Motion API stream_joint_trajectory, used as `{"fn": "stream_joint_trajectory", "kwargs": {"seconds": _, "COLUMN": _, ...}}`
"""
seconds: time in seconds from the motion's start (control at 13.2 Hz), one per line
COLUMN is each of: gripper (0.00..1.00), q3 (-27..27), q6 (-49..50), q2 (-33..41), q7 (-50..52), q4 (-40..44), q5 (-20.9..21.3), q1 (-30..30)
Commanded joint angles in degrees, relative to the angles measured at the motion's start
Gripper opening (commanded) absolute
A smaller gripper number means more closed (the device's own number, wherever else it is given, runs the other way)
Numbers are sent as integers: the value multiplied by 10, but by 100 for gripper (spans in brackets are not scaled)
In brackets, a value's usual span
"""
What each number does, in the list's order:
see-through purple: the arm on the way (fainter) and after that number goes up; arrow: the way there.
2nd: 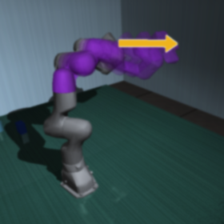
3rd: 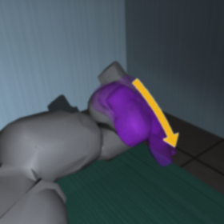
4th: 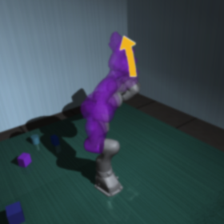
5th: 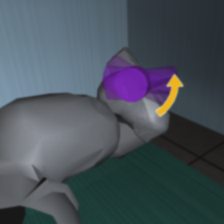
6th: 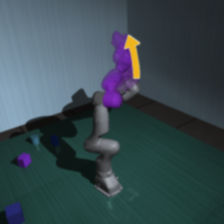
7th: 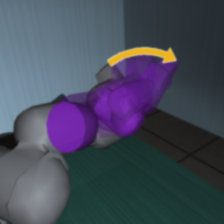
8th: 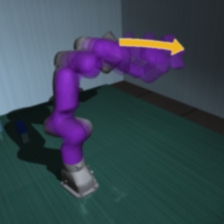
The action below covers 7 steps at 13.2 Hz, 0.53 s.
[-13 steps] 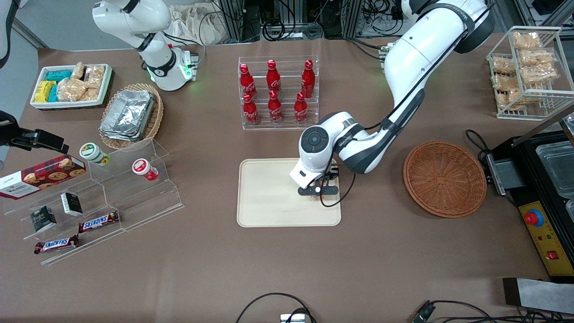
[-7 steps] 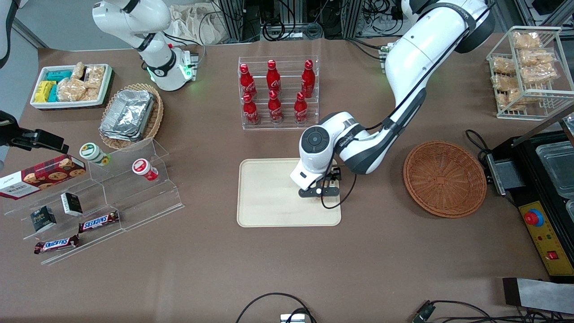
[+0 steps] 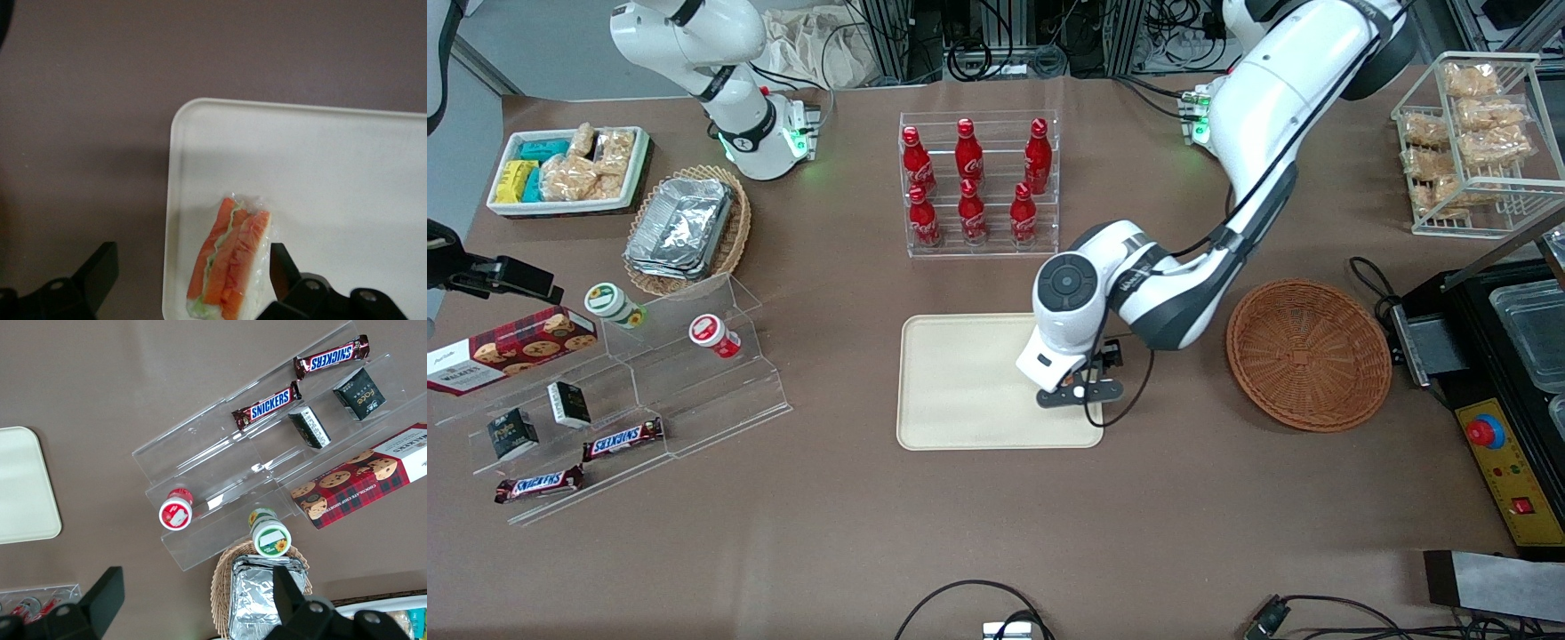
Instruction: Place sandwich from basket to tray
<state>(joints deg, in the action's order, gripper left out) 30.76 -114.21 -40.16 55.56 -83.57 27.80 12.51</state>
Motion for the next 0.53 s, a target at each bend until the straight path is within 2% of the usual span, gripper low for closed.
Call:
{"fn": "stream_joint_trajectory", "kwargs": {"seconds": 0.0, "gripper": 100, "q3": 0, "q6": 37, "q2": 46, "q7": 19, "q4": -3, "q5": 2, "q1": -20}}
{"fn": "stream_joint_trajectory", "kwargs": {"seconds": 0.45, "gripper": 100, "q3": 0, "q6": 122, "q2": 90, "q7": 21, "q4": 18, "q5": 3, "q1": -78}}
